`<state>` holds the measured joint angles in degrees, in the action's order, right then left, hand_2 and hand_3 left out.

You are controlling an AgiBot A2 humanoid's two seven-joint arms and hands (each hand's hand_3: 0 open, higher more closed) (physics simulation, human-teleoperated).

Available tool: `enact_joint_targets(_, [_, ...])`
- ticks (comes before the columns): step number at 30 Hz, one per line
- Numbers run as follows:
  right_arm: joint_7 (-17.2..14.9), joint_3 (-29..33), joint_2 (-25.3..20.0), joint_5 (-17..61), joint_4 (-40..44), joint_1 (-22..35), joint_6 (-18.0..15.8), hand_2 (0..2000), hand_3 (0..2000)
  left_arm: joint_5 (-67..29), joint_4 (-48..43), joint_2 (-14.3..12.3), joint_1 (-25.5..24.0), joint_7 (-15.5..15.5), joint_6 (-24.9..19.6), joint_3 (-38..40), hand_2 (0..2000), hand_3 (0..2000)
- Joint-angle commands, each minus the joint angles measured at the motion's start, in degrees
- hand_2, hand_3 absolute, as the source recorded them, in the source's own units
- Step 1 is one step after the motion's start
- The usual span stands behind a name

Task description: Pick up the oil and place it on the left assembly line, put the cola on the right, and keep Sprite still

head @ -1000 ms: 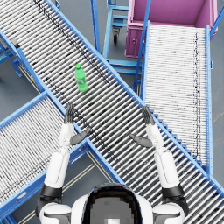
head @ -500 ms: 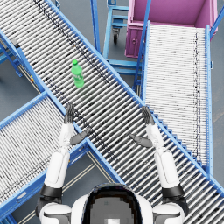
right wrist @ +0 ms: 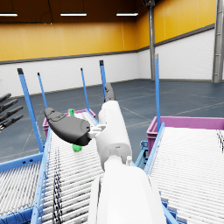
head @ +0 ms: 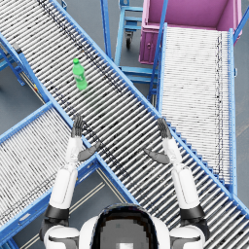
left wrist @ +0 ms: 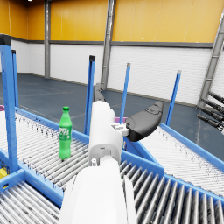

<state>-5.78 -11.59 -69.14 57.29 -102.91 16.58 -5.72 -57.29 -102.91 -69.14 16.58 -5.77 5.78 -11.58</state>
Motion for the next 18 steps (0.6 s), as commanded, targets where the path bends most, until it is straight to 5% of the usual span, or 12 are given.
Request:
enact_joint_targets(1, [0.00,0.00,0.00,0.00,0.00,0.00,0.00,0,0,0.00,0.00,0.00,0.00,0.00,0.00,0.00,0,0])
enact_joint_targets(18, [0.00,0.00,0.00,0.00,0.00,0.00,0.00,0,0,0.00,0.00,0.00,0.00,0.00,0.00,0.00,0,0])
